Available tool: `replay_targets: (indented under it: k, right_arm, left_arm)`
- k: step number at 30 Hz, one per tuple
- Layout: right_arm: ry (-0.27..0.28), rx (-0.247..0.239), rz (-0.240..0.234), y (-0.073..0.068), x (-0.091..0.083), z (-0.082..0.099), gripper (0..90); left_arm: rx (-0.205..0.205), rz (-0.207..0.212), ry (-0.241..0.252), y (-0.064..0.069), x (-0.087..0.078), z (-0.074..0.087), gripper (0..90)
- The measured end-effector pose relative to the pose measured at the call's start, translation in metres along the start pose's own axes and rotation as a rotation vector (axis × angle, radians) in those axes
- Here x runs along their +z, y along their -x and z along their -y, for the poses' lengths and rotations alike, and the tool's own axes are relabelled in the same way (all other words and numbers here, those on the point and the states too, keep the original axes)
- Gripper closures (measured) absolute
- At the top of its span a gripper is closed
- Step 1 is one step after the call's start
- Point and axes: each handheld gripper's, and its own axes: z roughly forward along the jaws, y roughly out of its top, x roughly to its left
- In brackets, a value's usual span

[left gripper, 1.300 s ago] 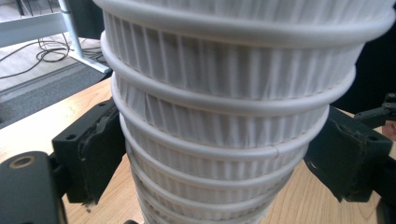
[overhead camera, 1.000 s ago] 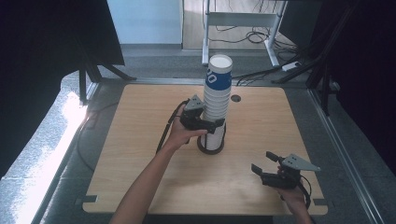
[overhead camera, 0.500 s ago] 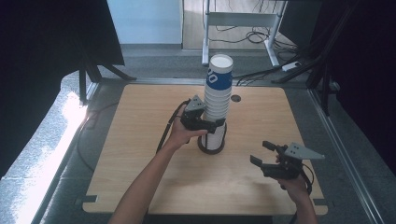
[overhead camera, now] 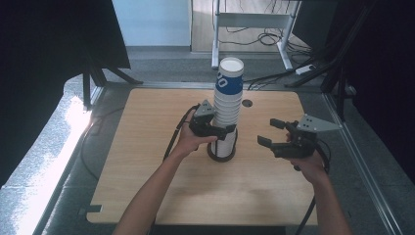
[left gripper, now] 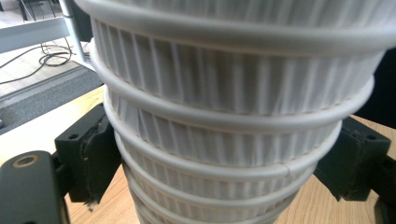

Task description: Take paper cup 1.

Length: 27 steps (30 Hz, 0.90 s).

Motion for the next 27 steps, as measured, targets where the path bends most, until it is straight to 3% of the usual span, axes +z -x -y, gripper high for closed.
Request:
replay_targets:
  k: [9, 18, 27]
  right_arm:
    - [0.004, -0.005, -0.055, 0.011, 0.015, -0.022, 20.1]
    - [0.009, 0.009, -0.054, 0.023, 0.021, -0.043, 19.4]
    - [0.003, 0.014, -0.083, 0.027, 0.032, -0.07, 17.3]
  left_arm:
    - [0.004, 0.002, -0.004, 0.0, 0.0, 0.0, 12.5]
    - [0.004, 0.001, -0.006, 0.0, 0.0, -0.001, 12.5]
    - [-0.003, 0.002, -0.002, 0.001, 0.001, -0.001, 12.5]
